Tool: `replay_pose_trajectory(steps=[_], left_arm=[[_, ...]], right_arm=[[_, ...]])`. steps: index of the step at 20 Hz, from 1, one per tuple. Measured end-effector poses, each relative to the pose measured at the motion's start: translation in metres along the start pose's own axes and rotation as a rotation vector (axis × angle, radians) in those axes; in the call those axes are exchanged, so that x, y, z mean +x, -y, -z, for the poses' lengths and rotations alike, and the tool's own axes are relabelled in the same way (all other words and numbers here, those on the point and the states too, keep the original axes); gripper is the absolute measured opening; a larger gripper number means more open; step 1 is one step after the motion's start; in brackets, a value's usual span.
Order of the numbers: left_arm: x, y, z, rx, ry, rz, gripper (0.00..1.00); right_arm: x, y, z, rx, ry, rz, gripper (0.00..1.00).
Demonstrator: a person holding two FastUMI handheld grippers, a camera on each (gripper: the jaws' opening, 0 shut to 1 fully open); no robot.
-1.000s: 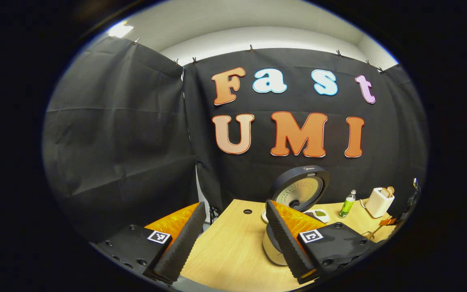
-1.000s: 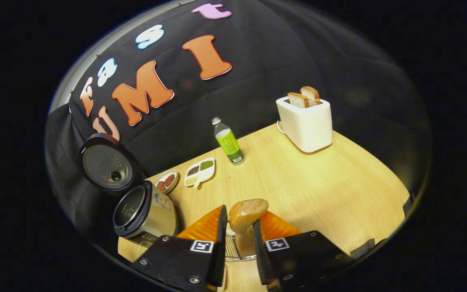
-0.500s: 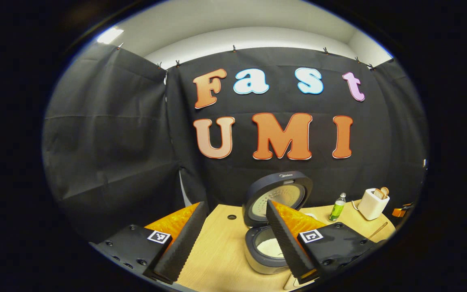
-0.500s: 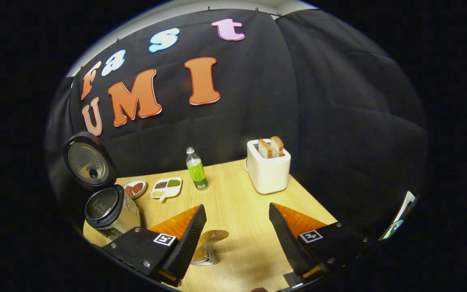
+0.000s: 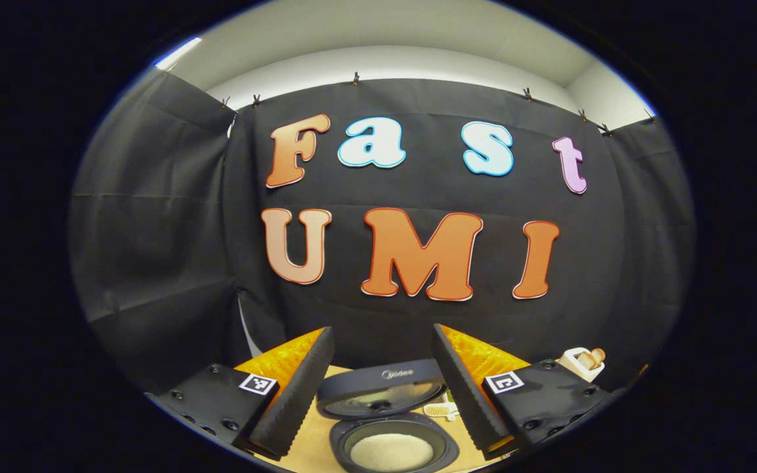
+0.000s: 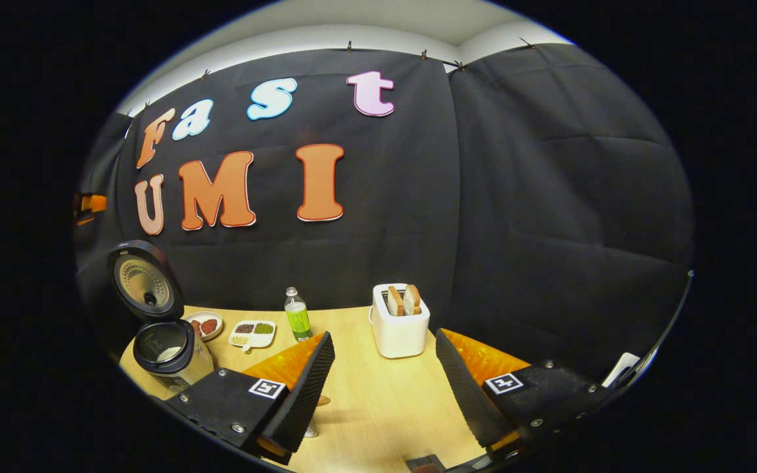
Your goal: Close the left gripper, press the button to open the rice cooker; take a wooden spoon from the chopstick holder with the right hand, scoop a spoonful of rice and pour it into the rice cooker, then put the wooden spoon back into the chopstick holder.
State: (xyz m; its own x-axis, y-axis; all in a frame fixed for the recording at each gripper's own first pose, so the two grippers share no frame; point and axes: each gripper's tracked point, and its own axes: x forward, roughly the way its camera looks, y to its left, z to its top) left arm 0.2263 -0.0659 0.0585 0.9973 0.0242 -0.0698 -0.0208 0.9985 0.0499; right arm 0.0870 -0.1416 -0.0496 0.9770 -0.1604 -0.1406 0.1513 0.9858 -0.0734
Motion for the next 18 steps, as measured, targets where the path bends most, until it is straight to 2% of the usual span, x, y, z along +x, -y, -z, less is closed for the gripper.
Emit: replay_pose_trajectory(steps=[3, 6, 8, 10, 13, 16, 18], left_arm=[[0.045, 0.007, 0.0, 0.034, -0.016, 0.008, 0.97], [0.084, 0.004, 0.029, 0.073, -0.093, -0.002, 0.97], [0.1, 0.003, 0.049, 0.061, -0.135, 0.005, 0.97], [0.11, 0.0, 0.065, 0.032, -0.164, 0.012, 1.0], [0.114, -0.013, 0.087, 0.046, -0.208, -0.018, 1.0], [0.107, -0.012, 0.112, 0.073, -0.28, -0.006, 0.98], [0.1, -0.002, 0.117, 0.061, -0.265, 0.02, 0.99]], right_arm=[[-0.004, 0.006, -0.001, 0.008, -0.007, 0.022, 0.95], [-0.006, 0.009, 0.007, 0.017, -0.028, 0.04, 0.95], [-0.007, 0.009, 0.011, 0.025, -0.038, 0.044, 0.95], [-0.007, 0.008, 0.013, 0.029, -0.047, 0.046, 0.95], [-0.01, 0.007, 0.012, 0.034, -0.048, 0.045, 0.95], [-0.012, 0.003, 0.011, 0.045, -0.049, 0.039, 0.95], [-0.013, 0.0, 0.006, 0.045, -0.036, 0.035, 0.95]])
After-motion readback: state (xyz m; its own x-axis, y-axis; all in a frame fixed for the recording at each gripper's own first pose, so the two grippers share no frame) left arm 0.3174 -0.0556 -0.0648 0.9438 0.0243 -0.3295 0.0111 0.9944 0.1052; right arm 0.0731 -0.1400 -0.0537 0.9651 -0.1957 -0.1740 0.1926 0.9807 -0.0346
